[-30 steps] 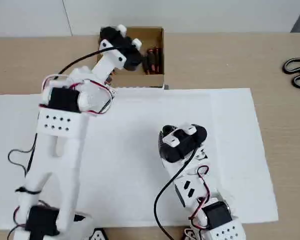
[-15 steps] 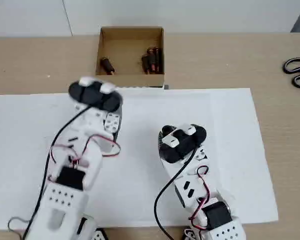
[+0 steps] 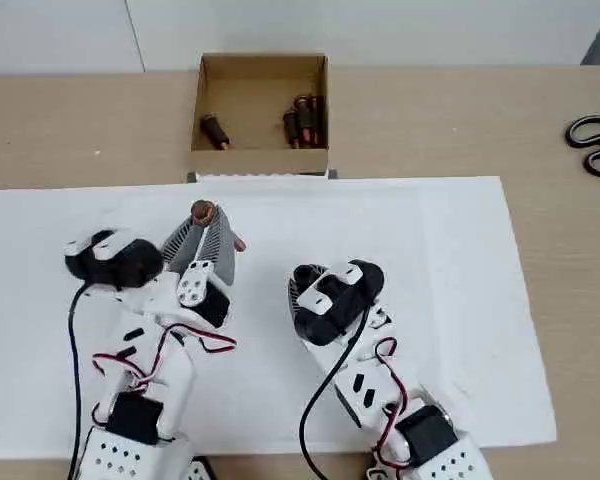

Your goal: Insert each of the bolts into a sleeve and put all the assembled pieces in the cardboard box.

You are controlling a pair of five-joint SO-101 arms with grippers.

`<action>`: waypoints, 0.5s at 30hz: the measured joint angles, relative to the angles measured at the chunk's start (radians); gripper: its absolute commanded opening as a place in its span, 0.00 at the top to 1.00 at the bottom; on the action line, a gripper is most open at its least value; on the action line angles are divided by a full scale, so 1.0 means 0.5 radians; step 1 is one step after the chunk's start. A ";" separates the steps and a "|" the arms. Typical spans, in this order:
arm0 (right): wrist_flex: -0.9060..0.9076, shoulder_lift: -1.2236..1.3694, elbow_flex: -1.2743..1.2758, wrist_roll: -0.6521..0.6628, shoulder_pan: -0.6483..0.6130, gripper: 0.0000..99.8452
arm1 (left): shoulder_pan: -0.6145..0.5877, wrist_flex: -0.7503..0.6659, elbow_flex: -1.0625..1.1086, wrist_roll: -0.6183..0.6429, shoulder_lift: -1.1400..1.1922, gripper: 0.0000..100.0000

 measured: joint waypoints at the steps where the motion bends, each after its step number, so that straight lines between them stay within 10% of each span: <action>1: 0.000 0.000 0.000 0.000 -0.006 1.00 | 0.015 0.034 -0.003 0.058 -0.043 0.99; 15: 0.012 0.000 0.000 0.000 -0.132 1.00 | 0.178 0.571 -0.003 0.417 -0.433 0.99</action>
